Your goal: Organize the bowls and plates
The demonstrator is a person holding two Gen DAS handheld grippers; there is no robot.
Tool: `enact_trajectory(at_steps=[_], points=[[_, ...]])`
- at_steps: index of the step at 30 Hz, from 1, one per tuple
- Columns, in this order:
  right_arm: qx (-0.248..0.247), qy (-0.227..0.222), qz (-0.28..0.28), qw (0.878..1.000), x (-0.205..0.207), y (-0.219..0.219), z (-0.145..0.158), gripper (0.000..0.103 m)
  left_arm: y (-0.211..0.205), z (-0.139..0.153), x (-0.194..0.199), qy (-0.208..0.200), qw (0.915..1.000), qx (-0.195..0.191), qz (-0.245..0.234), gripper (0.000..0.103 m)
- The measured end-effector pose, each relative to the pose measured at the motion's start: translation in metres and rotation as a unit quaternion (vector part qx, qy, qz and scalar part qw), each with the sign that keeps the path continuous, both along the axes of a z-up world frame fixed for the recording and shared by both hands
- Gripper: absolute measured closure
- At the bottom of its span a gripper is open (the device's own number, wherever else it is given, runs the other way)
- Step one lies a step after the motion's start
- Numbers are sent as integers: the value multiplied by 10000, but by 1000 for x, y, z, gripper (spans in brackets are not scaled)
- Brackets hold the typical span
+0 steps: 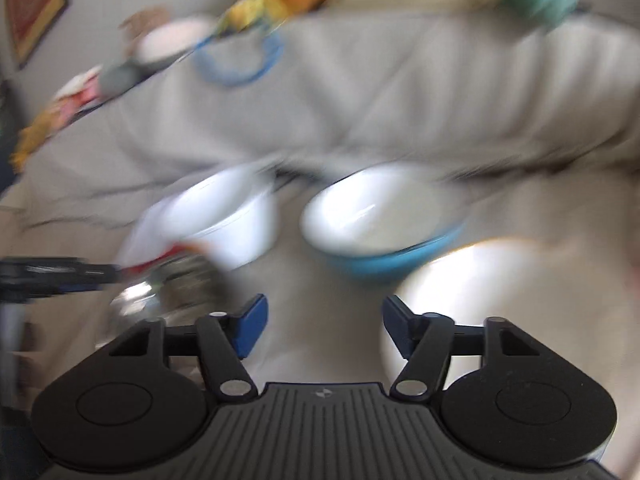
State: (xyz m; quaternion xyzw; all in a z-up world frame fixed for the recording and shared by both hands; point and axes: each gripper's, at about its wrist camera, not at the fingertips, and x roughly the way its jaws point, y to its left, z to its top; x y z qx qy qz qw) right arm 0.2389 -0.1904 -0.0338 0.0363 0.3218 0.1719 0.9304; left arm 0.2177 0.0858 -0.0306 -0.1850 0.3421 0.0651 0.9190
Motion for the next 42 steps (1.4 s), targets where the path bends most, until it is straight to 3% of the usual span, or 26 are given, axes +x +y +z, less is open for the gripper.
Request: enact_trajectory(at_steps=[2,4,6,9,12,13,16,18,20,34,37,42], points=[[-375,-372,-633,9966,-2,-33,2,26,-27,1,15,-56,9954,-651,-700,54],[-549,-408,-1242,9899,6,-66,-3,23,-63,-4,34,63,9824,-1200,-1432,54],[-354,-207,-1567,9868,16,-95,-10,23,-100,-15,55,334,9719,-1379,-1878,54],[234,288,-1683,9850,36,-127,-27,23,-144,-29,79,578,9648,-1364,-2174,54],[735,805,-1690,9796,52,-139,-49,32,-167,-40,95,690,9641,-1302,-2208,54],[854,922,-1596,9792,53,-139,-54,46,-171,-44,97,734,9647,-1263,-2193,54],[1136,1120,-1286,9788,54,-132,-64,58,-174,-51,104,806,9639,-1278,-2193,58],[1068,1092,-1203,9809,52,-123,-63,58,-174,-53,104,828,9619,-1316,-2249,65],[919,1043,-1182,9832,47,-117,-61,58,-174,-53,103,863,9620,-1304,-2239,66],[1194,1562,-406,9796,30,-76,-60,55,-125,-39,55,1212,9695,-1014,-1871,66],[1054,1533,-242,9823,28,-64,-60,55,-124,-37,51,1199,9720,-751,-1876,66],[807,1408,-196,9866,24,-54,-60,51,-124,-37,53,1187,9732,-684,-1848,66]])
